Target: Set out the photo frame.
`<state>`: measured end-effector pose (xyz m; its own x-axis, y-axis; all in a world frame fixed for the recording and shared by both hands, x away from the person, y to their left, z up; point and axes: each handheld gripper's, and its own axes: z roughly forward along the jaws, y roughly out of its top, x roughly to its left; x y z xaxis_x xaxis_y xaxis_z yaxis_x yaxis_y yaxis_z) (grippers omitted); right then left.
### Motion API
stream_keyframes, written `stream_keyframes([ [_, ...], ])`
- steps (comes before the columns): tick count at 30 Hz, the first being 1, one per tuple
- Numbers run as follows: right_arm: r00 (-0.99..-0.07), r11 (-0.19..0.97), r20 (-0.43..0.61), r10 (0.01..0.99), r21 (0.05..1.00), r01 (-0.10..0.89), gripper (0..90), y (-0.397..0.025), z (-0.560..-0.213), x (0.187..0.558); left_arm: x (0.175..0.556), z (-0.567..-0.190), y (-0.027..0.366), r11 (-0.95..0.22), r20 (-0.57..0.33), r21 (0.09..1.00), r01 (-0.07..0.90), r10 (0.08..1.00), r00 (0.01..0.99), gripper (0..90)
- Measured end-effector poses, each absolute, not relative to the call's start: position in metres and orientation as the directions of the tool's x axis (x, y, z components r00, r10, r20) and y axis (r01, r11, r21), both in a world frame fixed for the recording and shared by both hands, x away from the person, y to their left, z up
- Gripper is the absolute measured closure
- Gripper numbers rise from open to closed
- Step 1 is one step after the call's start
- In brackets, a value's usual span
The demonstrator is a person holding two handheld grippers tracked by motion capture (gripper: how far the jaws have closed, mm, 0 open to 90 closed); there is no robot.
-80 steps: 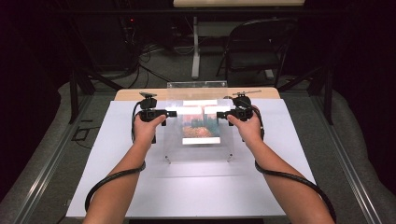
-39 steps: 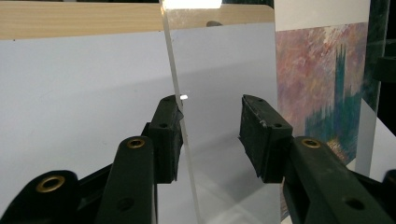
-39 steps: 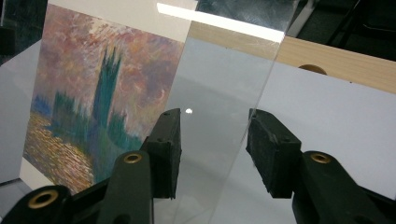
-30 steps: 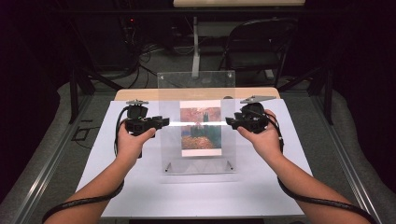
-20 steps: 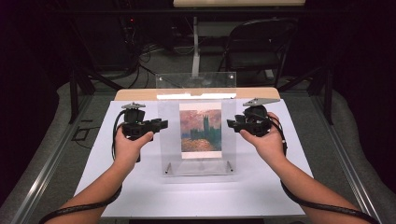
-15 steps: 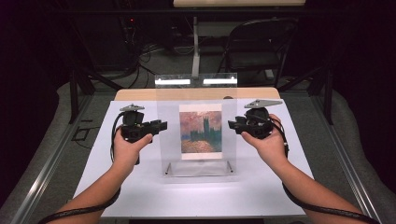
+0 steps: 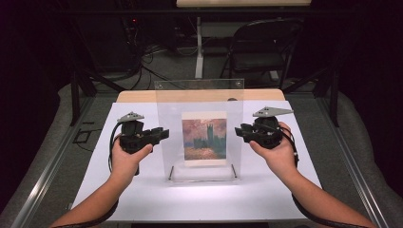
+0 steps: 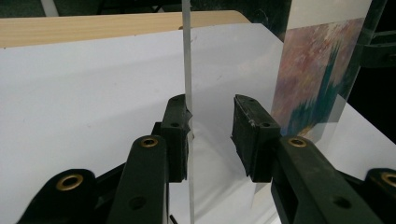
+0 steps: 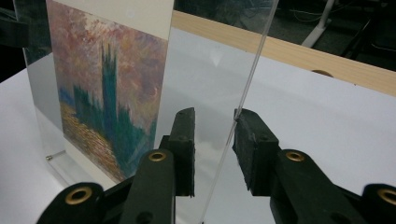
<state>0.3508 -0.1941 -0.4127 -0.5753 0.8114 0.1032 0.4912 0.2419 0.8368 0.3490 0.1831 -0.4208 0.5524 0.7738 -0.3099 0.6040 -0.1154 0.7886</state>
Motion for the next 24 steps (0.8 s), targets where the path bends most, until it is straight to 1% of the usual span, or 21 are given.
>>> stream_keyframes([
  [13,-0.596,0.232,0.120,0.794,0.847,0.479,70.2,-0.198,-0.413,0.331,0.329,-0.422,0.185,-0.130,-0.294,0.803,0.581,0.762,0.577,65.9],
  [24,-0.605,0.229,0.136,0.785,0.843,0.486,70.1,-0.199,-0.413,0.319,0.316,-0.423,0.184,-0.146,-0.270,0.814,0.562,0.762,0.589,64.7],
])
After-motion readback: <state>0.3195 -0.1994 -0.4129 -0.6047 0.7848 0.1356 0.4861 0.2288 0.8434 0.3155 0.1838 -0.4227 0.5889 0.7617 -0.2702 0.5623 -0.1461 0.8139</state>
